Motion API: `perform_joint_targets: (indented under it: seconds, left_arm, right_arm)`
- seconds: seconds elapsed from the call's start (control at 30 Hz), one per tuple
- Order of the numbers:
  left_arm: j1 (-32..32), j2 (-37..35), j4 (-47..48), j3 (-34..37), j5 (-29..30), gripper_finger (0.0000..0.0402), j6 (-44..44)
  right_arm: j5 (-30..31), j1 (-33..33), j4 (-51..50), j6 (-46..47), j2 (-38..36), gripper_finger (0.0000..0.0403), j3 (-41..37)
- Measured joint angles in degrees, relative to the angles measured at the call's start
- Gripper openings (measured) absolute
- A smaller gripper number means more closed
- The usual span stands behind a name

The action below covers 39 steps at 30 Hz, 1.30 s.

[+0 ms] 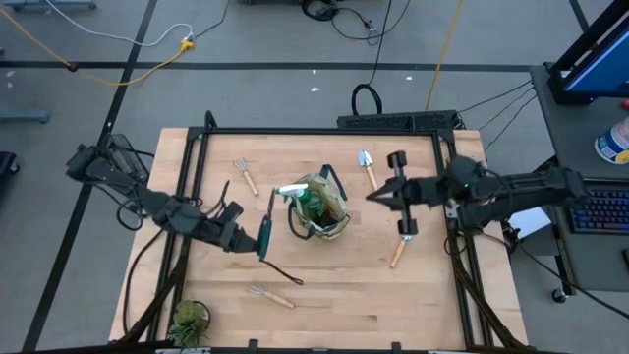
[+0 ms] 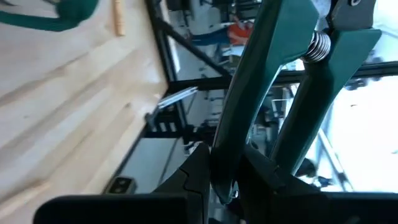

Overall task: Pick & Place Garden tools in Gardening bag
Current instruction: Put the shear scissors into the gardening bag

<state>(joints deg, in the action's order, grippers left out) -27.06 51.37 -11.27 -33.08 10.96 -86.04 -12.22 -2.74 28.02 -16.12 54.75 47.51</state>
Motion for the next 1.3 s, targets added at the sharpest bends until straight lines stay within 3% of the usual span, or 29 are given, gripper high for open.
perform_joint_targets:
  seconds: [0.43, 0.73, 1.0, 1.3]
  left_arm:
    - [3.85, 0.21, -6.03, -0.02, -0.58, 0.0053, -4.32]
    - [3.91, 4.84, -8.11, -1.88, -1.12, 0.0053, -6.66]
    - [4.28, 10.79, -6.99, -6.67, -3.68, 0.0053, -8.09]
    - [6.31, 12.72, -5.17, -7.86, -6.48, 0.0053, -10.04]
  right_arm:
    - [0.12, -4.89, 1.6, -19.76, 15.96, 0.0004, 11.73]
    - [0.54, -4.87, 0.08, -31.15, 24.85, 0.0004, 19.7]
    - [11.96, -6.83, -0.15, -42.16, 30.71, 0.0007, 21.73]
    - [23.82, -11.74, -2.15, -52.24, 31.44, 0.0056, 21.79]
